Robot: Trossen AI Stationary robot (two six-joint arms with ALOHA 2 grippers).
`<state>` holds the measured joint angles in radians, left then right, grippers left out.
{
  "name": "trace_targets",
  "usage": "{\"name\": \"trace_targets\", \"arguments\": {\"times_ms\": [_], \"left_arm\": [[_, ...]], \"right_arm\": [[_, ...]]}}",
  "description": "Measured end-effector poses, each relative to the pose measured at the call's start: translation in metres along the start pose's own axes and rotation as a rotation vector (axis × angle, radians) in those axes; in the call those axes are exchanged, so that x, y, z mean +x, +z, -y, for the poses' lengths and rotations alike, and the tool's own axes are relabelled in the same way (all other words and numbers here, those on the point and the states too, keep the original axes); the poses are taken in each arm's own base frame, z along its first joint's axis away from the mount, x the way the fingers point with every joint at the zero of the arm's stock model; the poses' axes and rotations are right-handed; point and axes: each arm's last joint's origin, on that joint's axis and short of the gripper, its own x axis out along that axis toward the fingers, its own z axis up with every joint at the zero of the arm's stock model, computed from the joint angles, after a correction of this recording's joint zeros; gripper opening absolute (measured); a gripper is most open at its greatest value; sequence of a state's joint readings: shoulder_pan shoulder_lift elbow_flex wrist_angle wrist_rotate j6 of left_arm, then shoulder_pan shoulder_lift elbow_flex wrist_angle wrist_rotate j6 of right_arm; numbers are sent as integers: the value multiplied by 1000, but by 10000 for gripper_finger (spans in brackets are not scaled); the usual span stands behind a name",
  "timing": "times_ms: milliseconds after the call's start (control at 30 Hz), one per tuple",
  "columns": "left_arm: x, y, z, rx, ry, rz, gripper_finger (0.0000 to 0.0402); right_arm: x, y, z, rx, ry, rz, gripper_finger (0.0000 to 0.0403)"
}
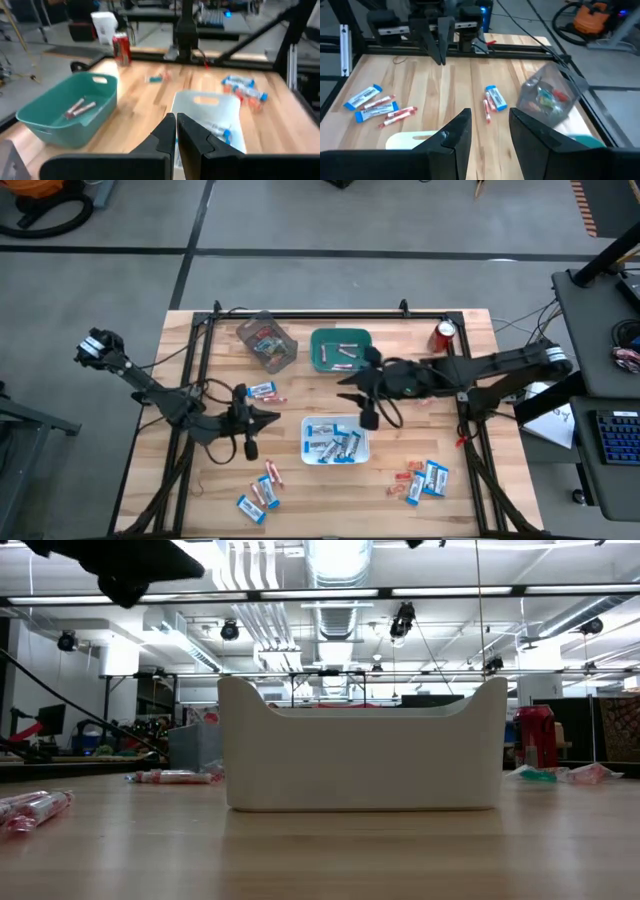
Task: Sort candy
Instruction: Put the white candy into the green bin
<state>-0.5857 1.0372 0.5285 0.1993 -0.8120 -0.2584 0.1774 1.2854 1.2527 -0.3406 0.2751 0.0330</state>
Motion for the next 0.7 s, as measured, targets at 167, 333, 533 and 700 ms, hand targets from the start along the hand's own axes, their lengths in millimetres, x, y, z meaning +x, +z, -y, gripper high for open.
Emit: {"name": "trace_targets", "arguments": {"times_ms": [167, 333, 533, 700], "left_arm": [[18, -9, -22, -19, -6, -146, 0], [32, -24, -44, 36, -22, -351, 0], [41, -46, -57, 106, 45, -544, 0], [52, -58, -59, 140, 69, -602, 13]], "right_arm": [[-11, -13, -11, 27, -17, -3, 125], [-12, -16, -16, 29, 1, 6, 125], [-8, -22, -17, 27, -3, -16, 125], [-5, -25, -18, 37, -4, -26, 125]]}}
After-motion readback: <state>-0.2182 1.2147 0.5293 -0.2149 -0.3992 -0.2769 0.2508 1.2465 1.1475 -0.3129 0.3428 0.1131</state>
